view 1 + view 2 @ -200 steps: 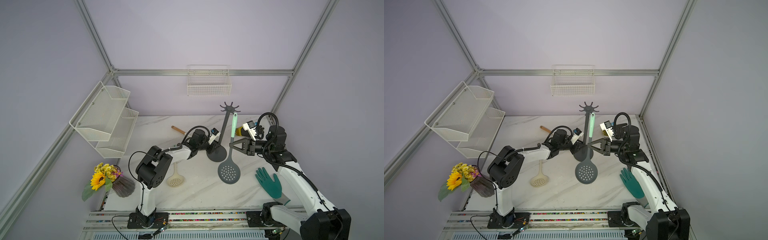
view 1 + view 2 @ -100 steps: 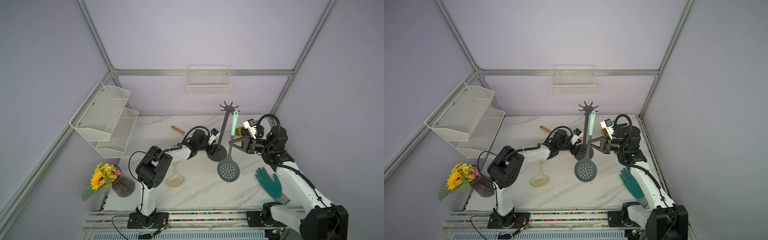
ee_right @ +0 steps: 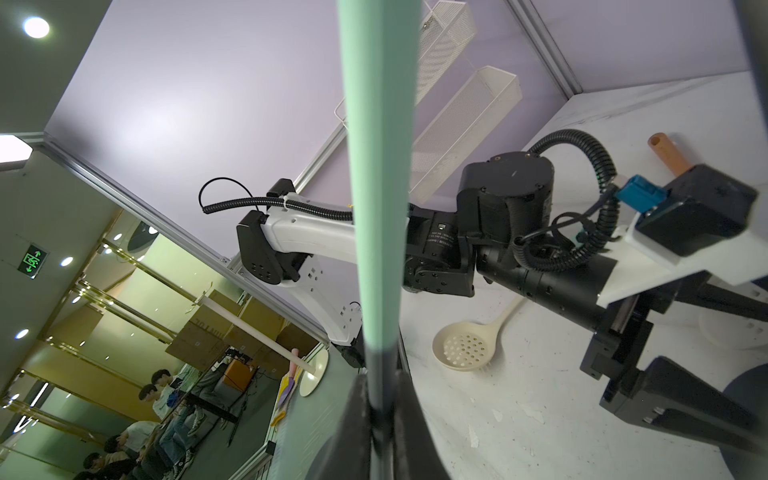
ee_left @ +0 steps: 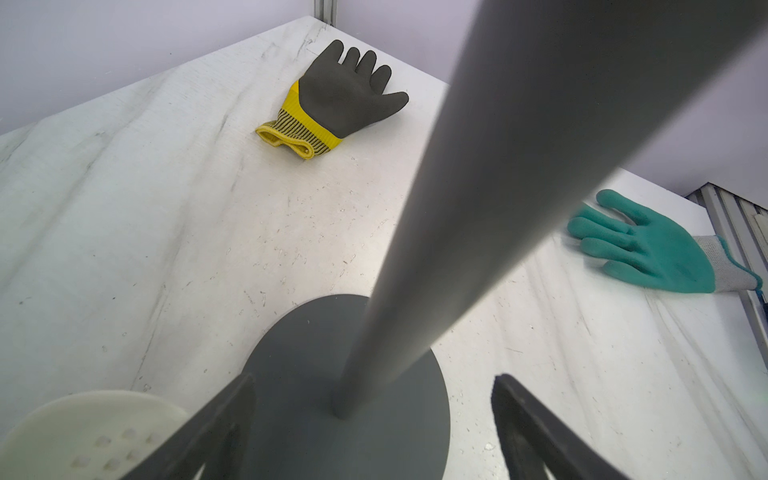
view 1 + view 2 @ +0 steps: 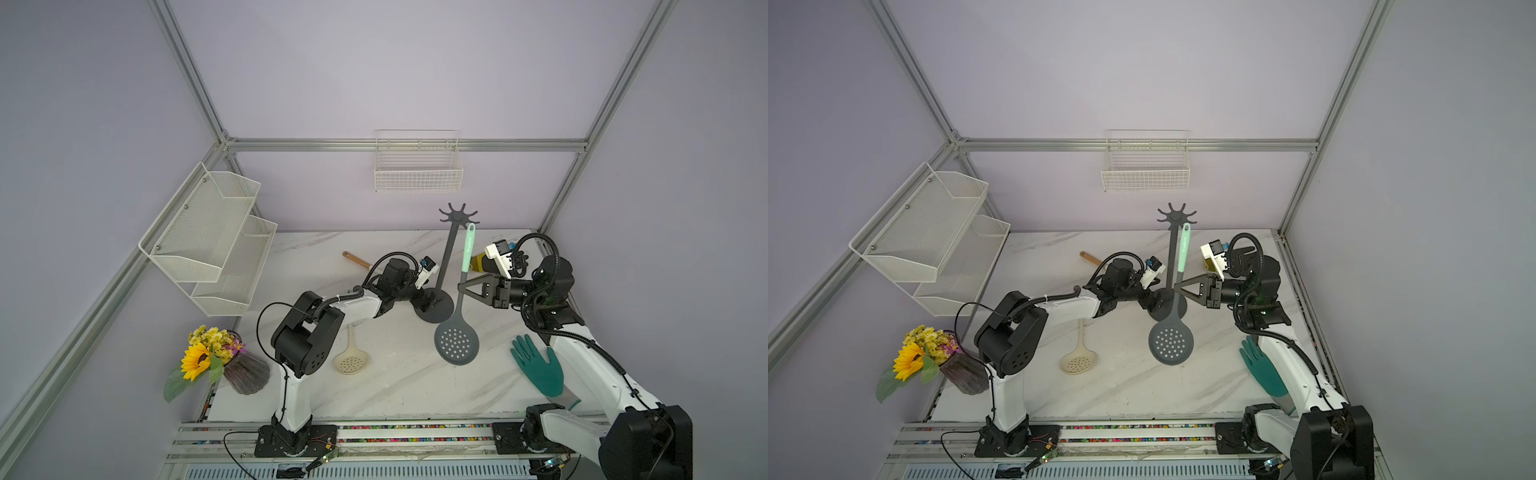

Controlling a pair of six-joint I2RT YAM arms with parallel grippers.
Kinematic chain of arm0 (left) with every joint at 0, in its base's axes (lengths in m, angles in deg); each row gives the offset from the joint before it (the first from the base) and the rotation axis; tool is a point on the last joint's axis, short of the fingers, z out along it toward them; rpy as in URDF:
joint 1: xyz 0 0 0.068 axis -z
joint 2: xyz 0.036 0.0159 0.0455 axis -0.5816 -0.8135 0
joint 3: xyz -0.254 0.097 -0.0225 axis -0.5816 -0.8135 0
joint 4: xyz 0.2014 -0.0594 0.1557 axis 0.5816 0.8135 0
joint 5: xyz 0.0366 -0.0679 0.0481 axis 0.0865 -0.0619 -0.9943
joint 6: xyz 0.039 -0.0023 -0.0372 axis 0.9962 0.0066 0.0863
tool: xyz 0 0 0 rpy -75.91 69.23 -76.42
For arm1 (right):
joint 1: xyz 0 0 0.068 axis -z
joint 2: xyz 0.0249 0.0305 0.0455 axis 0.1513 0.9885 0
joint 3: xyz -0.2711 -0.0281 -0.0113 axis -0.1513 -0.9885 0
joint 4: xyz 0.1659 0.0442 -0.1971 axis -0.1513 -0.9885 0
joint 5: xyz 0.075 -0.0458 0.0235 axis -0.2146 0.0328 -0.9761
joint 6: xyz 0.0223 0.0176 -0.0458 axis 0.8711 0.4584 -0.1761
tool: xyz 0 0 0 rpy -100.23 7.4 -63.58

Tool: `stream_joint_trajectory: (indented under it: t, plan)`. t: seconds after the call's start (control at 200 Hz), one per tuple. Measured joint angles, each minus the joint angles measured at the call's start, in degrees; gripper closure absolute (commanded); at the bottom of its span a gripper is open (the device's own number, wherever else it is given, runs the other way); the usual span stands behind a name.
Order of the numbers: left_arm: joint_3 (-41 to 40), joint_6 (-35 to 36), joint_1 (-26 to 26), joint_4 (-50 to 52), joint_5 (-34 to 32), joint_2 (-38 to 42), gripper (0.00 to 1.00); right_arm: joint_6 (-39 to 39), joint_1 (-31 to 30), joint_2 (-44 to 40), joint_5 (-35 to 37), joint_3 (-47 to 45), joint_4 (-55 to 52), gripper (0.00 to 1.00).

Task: Hang the skimmer on the kitchen utensil rack
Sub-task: Hang the skimmer on the rack.

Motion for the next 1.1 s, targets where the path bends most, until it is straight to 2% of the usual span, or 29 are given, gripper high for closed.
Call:
stream_joint_trajectory:
  t: [0.39, 1.1]
  plan:
    - [0.2, -0.1, -0.1, 1.0, 0.4, 0.0, 0.11, -4.8, -0.2, -0.7, 0.4, -0.2, -5.7, 1.00]
    - [0.5, -0.2, -0.1, 1.2, 1.0, 0.0, 0.11, -4.5, -0.3, 4.5, -0.8, 0.9, -0.2, 1.00]
